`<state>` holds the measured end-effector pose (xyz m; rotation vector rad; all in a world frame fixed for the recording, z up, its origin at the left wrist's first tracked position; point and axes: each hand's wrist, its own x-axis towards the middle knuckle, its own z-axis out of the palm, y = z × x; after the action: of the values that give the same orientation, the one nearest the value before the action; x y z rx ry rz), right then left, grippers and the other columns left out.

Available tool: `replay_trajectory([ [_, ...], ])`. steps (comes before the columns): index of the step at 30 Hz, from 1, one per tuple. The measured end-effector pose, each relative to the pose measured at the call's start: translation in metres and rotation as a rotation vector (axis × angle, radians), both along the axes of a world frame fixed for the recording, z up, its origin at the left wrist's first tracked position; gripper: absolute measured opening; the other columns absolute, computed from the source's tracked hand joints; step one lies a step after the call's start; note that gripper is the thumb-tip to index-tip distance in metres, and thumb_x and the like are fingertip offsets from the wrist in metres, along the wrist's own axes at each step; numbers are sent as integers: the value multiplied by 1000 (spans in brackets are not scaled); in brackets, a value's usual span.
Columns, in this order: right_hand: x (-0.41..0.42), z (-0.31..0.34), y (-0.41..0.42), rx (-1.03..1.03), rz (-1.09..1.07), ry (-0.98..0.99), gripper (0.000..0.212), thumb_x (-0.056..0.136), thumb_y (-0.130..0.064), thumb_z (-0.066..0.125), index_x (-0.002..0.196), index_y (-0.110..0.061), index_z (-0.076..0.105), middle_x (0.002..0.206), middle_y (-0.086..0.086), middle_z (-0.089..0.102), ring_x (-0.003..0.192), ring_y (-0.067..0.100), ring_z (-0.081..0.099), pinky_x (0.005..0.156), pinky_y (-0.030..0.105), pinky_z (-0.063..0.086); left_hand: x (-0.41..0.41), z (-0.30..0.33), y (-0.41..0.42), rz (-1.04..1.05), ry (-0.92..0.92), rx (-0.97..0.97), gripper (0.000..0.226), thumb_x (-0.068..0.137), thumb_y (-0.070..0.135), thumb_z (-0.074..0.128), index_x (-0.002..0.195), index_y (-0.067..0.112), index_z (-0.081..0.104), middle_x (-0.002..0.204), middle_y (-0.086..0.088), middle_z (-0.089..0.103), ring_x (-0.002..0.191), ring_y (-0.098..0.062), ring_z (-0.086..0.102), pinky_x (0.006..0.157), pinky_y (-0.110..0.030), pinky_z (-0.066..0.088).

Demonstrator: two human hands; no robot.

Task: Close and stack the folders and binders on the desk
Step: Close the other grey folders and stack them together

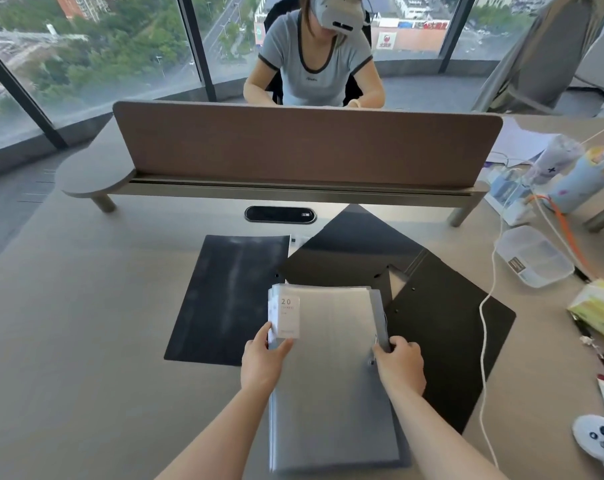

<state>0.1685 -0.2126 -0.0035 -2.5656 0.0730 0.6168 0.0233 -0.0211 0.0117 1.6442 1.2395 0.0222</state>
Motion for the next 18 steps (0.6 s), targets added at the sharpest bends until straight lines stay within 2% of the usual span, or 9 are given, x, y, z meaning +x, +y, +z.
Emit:
replay_trajectory([
  [2,3,-3,-1,-28,-1,18,46,92,-42,61,129,-17,55,121,6,50,100,22,57,70,34,47,0,-1,1,14,21,-33,62,84,47,68,140,32,47,109,3,61,94,-13,61,75,-30,48],
  [5,9,-10,2,-27,-27,71,30,89,-42,63,105,-17,61,107,6,56,86,21,59,67,36,52,3,1,1,50,57,-78,62,84,45,69,138,21,49,114,5,64,102,-18,61,79,-30,46],
  [8,17,-16,3,4,-74,132,25,84,-40,66,87,-16,62,98,10,62,79,24,61,63,35,51,5,1,3,79,67,-130,50,85,40,70,126,15,56,98,9,60,96,-18,60,78,-32,48],
  [12,24,-22,3,30,-102,200,25,78,-36,69,85,-13,66,95,11,64,79,25,63,64,34,50,5,-4,8,114,45,-200,38,81,38,73,110,16,64,96,3,70,90,-20,68,83,-42,58],
  [16,24,-20,4,76,-120,218,31,81,-34,68,96,-6,65,94,12,66,77,25,64,57,31,44,6,-5,7,144,-14,-328,34,79,34,74,93,3,67,88,-8,76,74,-21,70,65,-32,56],
  [18,20,-16,6,115,-139,215,32,84,-31,67,102,-4,62,90,10,64,76,23,62,55,30,40,7,-4,8,163,-19,-350,38,79,33,74,95,-1,68,87,-11,76,72,-23,71,62,-32,56],
])
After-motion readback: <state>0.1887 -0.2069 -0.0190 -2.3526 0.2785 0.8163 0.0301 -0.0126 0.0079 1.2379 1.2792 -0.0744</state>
